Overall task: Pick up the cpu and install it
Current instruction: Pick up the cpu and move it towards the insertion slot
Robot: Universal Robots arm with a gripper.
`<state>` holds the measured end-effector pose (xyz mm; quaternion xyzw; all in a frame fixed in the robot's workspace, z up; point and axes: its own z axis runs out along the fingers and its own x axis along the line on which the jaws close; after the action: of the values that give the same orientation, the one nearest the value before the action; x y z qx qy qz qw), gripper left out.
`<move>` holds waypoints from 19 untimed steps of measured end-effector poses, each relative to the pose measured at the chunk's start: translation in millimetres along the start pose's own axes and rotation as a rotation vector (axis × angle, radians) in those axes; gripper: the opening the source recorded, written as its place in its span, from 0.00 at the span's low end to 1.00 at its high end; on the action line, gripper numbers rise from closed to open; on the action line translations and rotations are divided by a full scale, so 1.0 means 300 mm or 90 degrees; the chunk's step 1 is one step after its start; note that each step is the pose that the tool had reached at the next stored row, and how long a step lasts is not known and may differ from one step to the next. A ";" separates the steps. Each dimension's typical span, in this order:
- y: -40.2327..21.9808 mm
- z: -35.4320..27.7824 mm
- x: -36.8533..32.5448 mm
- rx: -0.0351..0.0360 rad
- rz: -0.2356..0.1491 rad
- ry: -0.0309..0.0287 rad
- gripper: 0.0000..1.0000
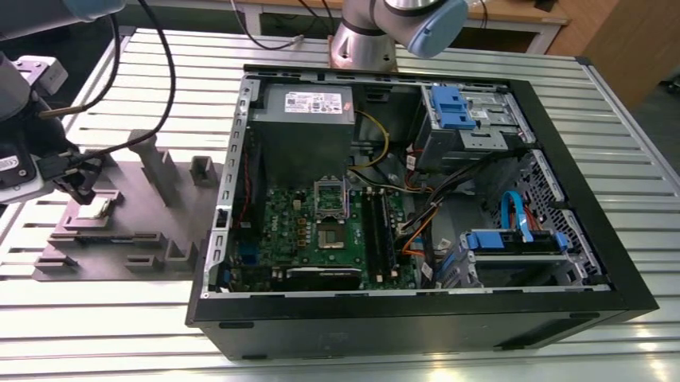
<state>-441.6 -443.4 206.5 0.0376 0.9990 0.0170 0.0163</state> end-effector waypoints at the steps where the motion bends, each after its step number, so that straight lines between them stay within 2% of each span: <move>1: 0.000 0.002 0.000 -0.0001 0.000 -0.0001 0.10; 11: -0.001 0.022 0.002 -0.0001 0.000 -0.0001 0.10; 19: -0.001 0.022 0.002 -0.0001 0.000 0.0000 0.10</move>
<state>-441.9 -443.4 199.8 0.0373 0.9990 0.0171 0.0163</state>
